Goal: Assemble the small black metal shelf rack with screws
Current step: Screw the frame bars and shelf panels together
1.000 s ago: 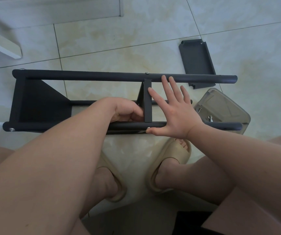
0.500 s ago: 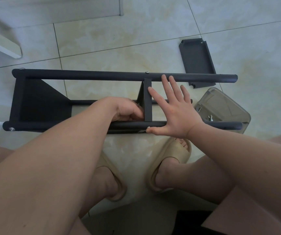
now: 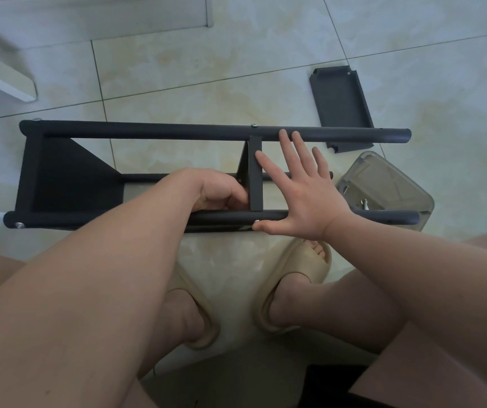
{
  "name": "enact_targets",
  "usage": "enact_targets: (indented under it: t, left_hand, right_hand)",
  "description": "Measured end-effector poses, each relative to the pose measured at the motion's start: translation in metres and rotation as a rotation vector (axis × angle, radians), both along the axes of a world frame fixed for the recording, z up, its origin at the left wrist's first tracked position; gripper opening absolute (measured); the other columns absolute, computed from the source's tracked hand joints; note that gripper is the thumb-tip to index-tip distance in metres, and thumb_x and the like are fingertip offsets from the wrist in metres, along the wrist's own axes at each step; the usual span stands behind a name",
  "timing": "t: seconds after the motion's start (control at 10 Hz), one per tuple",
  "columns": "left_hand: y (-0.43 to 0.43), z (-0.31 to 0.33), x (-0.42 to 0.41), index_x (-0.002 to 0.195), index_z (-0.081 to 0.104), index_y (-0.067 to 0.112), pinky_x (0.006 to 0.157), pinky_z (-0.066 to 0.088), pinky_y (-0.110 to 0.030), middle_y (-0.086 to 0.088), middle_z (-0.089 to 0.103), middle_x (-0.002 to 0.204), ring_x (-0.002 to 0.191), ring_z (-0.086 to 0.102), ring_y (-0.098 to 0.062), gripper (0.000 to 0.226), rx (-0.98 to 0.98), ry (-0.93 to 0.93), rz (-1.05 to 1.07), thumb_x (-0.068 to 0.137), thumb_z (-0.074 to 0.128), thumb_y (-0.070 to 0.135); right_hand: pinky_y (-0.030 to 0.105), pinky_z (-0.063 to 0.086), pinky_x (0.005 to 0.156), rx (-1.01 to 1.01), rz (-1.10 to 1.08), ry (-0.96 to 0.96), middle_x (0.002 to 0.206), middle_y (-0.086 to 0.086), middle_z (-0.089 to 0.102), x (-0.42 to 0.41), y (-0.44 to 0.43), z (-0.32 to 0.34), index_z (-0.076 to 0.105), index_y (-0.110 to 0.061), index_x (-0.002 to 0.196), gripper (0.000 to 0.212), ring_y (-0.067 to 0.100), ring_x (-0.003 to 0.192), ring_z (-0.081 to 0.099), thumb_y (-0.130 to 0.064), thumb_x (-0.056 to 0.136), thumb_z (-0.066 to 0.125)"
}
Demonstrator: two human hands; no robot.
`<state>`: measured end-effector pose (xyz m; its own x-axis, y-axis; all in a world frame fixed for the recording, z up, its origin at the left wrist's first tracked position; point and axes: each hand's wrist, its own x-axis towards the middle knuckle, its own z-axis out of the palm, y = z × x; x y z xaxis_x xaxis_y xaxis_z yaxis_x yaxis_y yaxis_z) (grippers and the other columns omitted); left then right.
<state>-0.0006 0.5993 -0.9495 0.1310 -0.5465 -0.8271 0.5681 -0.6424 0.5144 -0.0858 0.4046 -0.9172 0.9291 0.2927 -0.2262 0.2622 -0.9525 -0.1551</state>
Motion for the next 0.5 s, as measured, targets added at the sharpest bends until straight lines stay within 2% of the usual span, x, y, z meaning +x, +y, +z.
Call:
enact_targets:
  t: [0.1, 0.2, 0.3, 0.4, 0.5]
  left_hand:
    - [-0.0006, -0.0002, 0.0002, 0.08, 0.077, 0.017, 0.085, 0.051, -0.033, -0.004, 0.073, 0.081, 0.078, 0.068, -0.018, 0.027, 0.024, -0.02, -0.024, 0.091, 0.054, 0.007]
    - [-0.001, -0.0014, -0.0017, 0.058, 0.075, 0.023, 0.079, 0.051, -0.03, -0.001, 0.07, 0.071, 0.07, 0.068, -0.015, 0.048, 0.003, -0.05, 0.01, 0.091, 0.051, -0.002]
    - [-0.0004, -0.0012, -0.0021, 0.066, 0.073, 0.016, 0.075, 0.054, -0.028, -0.008, 0.069, 0.078, 0.072, 0.068, -0.017, 0.04, -0.005, -0.071, 0.06, 0.091, 0.052, -0.007]
    - [-0.0011, 0.0022, -0.0028, 0.093, 0.064, 0.004, 0.086, 0.054, -0.035, -0.018, 0.065, 0.095, 0.085, 0.066, -0.026, 0.018, -0.013, -0.078, 0.079, 0.091, 0.051, -0.008]
    - [-0.0025, 0.004, -0.0034, 0.111, 0.059, 0.001, 0.098, 0.049, -0.04, -0.023, 0.061, 0.109, 0.099, 0.061, -0.032, 0.023, -0.018, -0.062, 0.084, 0.092, 0.049, -0.009]
  right_hand:
    - [0.061, 0.001, 0.123, -0.001, -0.002, 0.01, 0.168, 0.014, -0.018, 0.0003, -0.0001, 0.0006, 0.003, -0.032, 0.162, 0.116, 0.034, 0.154, -0.019, -0.094, 0.07, 0.033]
    - [0.061, 0.001, 0.123, 0.001, 0.0, 0.011, 0.168, 0.014, -0.018, 0.0006, -0.0006, 0.0009, 0.002, -0.032, 0.162, 0.115, 0.034, 0.154, -0.019, -0.094, 0.07, 0.033]
    - [0.061, 0.002, 0.123, 0.002, 0.002, 0.006, 0.168, 0.014, -0.018, 0.0002, -0.0003, 0.0004, 0.003, -0.032, 0.163, 0.115, 0.035, 0.154, -0.018, -0.094, 0.07, 0.033]
    - [0.061, 0.002, 0.123, -0.007, 0.004, 0.004, 0.168, 0.015, -0.018, 0.0006, -0.0005, 0.0001, 0.002, -0.032, 0.163, 0.115, 0.035, 0.154, -0.018, -0.094, 0.07, 0.033]
    - [0.061, 0.002, 0.123, -0.003, 0.006, 0.0, 0.168, 0.014, -0.017, 0.0007, -0.0009, 0.0, 0.003, -0.032, 0.163, 0.115, 0.035, 0.154, -0.018, -0.094, 0.071, 0.034]
